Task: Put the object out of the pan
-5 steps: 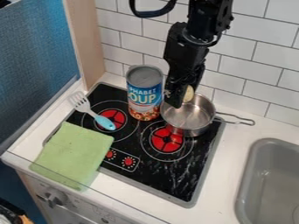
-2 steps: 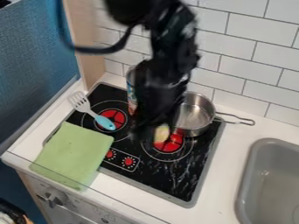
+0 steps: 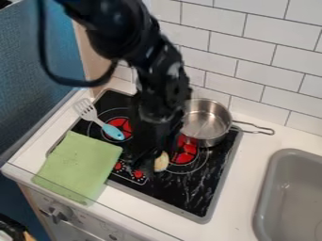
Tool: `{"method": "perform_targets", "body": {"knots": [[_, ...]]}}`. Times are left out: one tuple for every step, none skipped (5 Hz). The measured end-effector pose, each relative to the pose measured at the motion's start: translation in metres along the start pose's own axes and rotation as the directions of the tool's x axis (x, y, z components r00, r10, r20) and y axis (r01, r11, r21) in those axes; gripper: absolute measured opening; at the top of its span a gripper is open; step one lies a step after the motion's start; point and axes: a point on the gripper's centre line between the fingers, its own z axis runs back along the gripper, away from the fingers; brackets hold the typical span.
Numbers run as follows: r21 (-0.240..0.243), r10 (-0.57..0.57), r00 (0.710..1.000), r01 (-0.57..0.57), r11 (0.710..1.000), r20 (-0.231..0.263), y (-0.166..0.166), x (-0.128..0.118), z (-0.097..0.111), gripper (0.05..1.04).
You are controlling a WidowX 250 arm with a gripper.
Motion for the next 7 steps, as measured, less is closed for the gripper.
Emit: {"method": "perform_targets", "body": {"knots": [[0.027, -0.023, 1.000, 0.023, 0.999, 0.019, -0.008, 0.003, -0.019, 0.654], [0.035, -0.011, 1.000, 0.011, 0.999, 0.006, -0.008, 0.009, -0.032, 0.654], [0.025, -0.015, 1.000, 0.015, 1.000, -0.001, -0.008, 0.009, -0.034, 0.654], [0.027, 0.005, 1.000, -0.005, 1.000, -0.004, -0.006, 0.012, -0.034, 0.727], [0.038, 0.000, 1.000, 0.001, 0.999, -0.008, -0.005, 0.012, -0.034, 0.983], [0.050, 0.014, 1.000, -0.014, 0.999, 0.009, -0.002, 0.014, -0.033, 1.001], [0.033, 0.026, 0.999, -0.027, 0.999, 0.019, -0.003, 0.016, -0.025, 1.000]]}}
